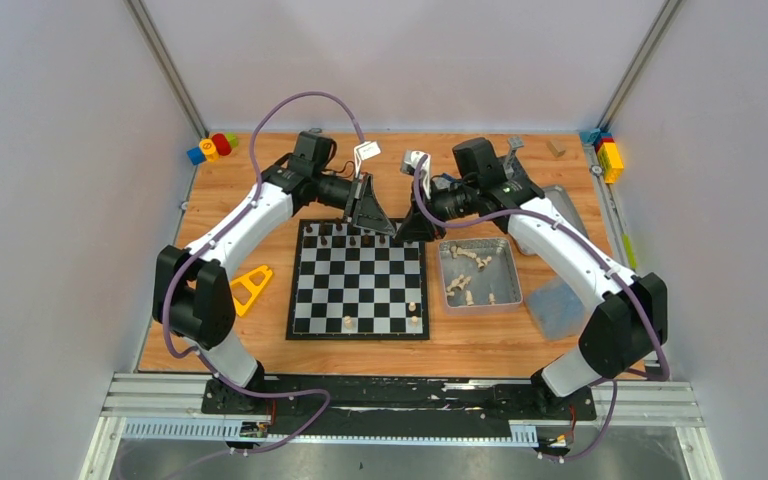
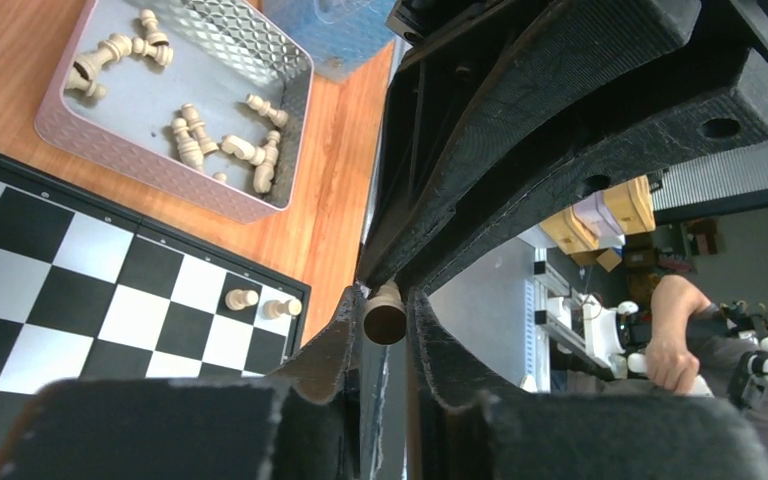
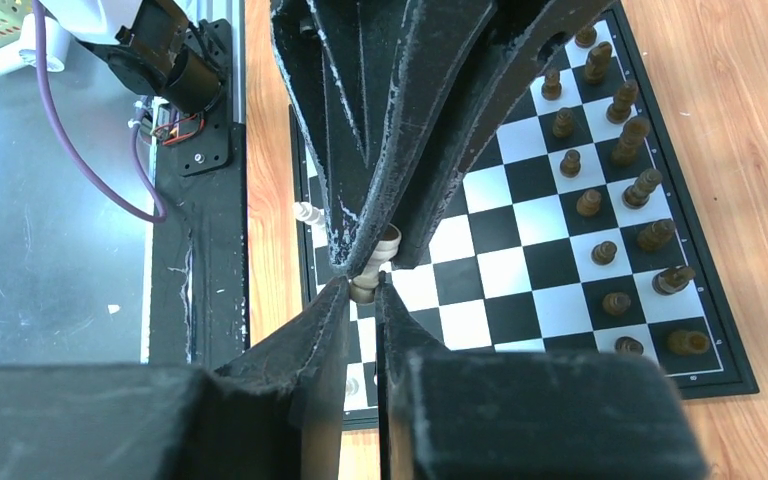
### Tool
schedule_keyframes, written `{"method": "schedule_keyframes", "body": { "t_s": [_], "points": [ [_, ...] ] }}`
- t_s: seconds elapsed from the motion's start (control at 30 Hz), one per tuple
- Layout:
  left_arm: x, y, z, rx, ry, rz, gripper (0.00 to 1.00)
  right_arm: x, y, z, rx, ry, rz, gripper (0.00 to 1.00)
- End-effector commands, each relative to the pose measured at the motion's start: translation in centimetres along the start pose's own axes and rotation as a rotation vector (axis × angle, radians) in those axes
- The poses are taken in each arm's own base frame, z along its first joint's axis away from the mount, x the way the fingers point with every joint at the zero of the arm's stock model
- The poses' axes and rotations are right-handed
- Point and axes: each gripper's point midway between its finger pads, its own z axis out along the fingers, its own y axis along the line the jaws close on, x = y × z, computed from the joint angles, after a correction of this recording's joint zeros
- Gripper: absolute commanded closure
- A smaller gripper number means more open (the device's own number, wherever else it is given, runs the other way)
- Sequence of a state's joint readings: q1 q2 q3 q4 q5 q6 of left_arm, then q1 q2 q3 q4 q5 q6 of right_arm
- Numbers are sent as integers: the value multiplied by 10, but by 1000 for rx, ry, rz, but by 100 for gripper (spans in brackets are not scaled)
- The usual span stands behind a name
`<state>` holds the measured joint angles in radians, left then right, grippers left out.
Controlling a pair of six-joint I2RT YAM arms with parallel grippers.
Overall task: Set up the chess pieces on the board
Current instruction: Place the chess piece on the chessboard.
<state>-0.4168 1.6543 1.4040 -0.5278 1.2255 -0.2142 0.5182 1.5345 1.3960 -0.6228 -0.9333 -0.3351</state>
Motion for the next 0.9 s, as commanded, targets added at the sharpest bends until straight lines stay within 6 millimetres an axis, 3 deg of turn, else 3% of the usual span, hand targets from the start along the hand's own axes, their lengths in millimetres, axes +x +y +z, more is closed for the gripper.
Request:
{"method": "schedule_keyframes", "body": {
  "t_s": [0.0, 0.13, 0.27, 0.5, 0.87],
  "points": [
    [0, -5, 1, 28, 1, 21, 92, -17, -1, -10, 56, -48, -58, 81],
    [-5, -6, -4, 7, -44, 29, 100, -35, -17, -36, 141, -140, 21, 52],
    [-21, -17, -17, 14, -149, 50, 100, -59, -25, -71, 113, -286, 160, 37],
    [-45, -45, -28, 15, -303, 134, 100, -55, -14, -64, -66, -304, 322, 31],
    [-72, -57, -37, -5, -493, 141, 100, -49, -5, -50, -211, -296, 373, 34]
  ]
}}
